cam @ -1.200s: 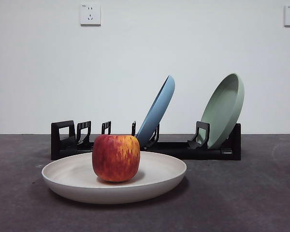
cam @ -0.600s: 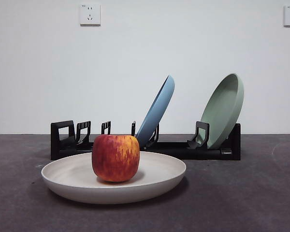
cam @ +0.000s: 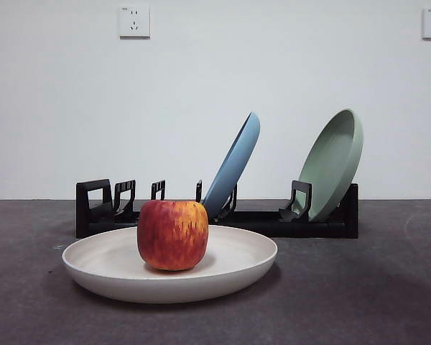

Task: Take the yellow plate from the plate rack,put the plate on the table,take the apple from the table,put the apple in the plate

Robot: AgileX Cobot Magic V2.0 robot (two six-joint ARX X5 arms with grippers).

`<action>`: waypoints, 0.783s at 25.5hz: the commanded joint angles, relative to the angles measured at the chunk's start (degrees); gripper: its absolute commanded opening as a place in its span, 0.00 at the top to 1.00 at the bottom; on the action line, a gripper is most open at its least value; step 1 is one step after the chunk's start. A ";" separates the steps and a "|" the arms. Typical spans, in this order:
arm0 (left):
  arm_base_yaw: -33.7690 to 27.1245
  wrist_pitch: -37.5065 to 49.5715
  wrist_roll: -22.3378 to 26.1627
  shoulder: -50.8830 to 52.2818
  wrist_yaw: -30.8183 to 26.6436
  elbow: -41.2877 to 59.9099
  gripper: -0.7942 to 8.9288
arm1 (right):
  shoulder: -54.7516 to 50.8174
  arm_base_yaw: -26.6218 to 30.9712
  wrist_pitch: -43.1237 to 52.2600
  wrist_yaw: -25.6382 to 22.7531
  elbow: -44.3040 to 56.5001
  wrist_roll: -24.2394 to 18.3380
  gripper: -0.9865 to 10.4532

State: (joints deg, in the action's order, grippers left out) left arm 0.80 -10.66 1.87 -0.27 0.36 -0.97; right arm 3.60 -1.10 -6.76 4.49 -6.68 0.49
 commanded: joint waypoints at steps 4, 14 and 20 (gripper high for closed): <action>-0.20 0.09 -0.37 0.15 -0.20 0.76 0.92 | -3.52 0.02 0.96 0.09 5.64 1.20 0.92; -0.20 0.09 -0.35 0.15 -0.17 0.76 0.92 | -3.54 -0.09 -2.91 0.07 6.32 2.10 0.92; -0.20 0.11 -0.37 0.15 -0.20 0.76 0.92 | -2.12 -0.13 -3.67 -0.09 6.29 7.72 0.92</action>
State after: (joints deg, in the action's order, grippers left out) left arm 0.80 -10.66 1.89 -0.27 0.36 -0.97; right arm 1.28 -1.13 -9.87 4.47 -1.04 5.32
